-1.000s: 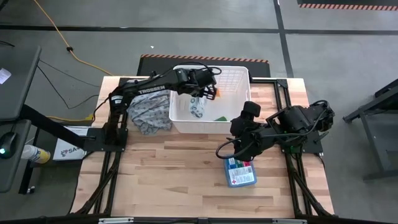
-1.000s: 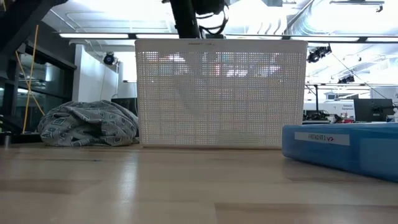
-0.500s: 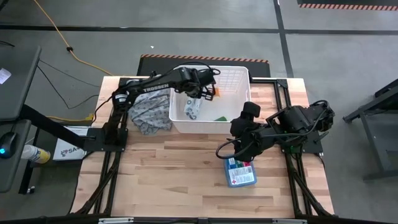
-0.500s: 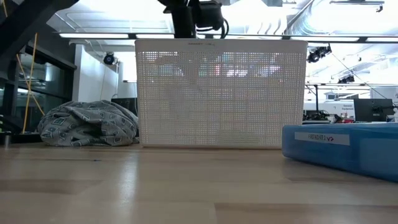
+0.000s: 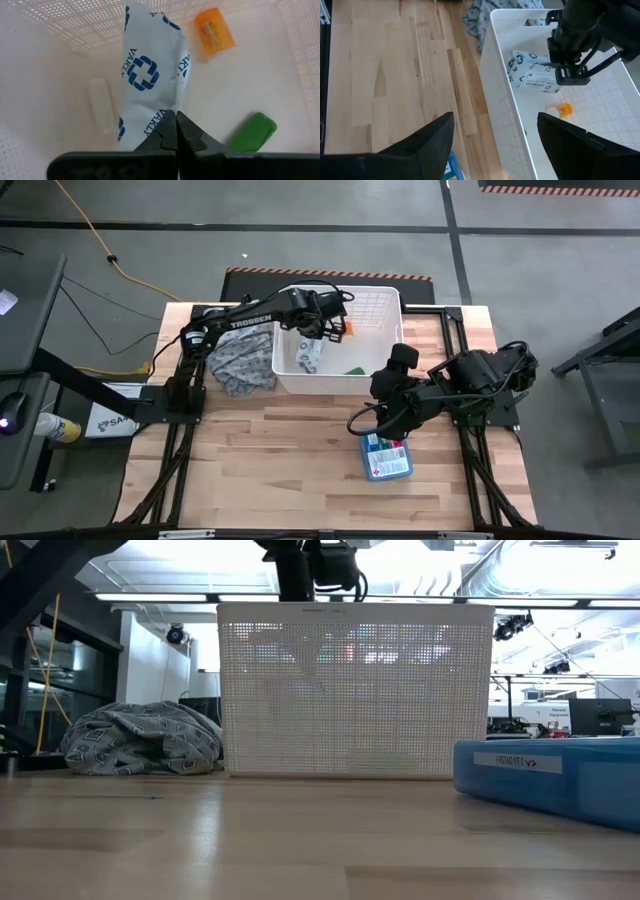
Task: Pick & place medical supplies in basket/bin
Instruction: Put the white mailer bag in the white bin
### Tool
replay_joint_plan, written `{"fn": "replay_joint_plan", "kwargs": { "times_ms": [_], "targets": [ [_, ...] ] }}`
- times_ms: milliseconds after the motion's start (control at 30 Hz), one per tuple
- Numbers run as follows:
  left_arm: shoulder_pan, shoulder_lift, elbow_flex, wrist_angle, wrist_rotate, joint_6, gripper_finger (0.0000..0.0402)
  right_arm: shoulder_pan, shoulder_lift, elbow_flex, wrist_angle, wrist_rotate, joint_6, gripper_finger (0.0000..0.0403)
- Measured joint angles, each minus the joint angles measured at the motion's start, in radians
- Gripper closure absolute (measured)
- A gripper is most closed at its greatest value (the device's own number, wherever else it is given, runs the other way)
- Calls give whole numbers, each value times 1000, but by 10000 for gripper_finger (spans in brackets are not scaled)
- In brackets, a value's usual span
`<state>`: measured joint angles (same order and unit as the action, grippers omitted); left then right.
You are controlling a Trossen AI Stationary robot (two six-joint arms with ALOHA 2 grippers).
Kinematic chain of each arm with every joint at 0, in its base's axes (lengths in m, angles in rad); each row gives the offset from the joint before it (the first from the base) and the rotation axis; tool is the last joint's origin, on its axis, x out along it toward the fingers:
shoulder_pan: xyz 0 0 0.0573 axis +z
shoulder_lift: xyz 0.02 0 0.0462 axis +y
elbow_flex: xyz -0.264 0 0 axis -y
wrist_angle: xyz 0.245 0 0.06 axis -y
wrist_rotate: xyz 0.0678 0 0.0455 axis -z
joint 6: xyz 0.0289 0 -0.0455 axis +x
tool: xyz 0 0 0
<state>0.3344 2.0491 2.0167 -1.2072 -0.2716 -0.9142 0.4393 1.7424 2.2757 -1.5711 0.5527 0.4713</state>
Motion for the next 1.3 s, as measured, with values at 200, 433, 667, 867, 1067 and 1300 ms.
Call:
{"fn": "replay_joint_plan", "kwargs": {
  "times_ms": [200,433,667,867,1067,1300],
  "targets": [
    [0,0,0,-1,8,0,379,0,0,0,0,0,1,126],
    [0,15,0,-11,26,-8,379,0,0,0,0,-4,3,126],
    [0,42,1,-14,48,-8,379,0,0,0,0,-7,3,126],
    [0,59,-1,-20,55,-8,360,0,0,0,0,-8,2,126],
    [-1,58,0,-13,46,-7,360,0,0,0,0,-7,0,126],
    [-3,58,0,-9,43,49,348,0,0,0,0,-7,0,126]
  ]
}}
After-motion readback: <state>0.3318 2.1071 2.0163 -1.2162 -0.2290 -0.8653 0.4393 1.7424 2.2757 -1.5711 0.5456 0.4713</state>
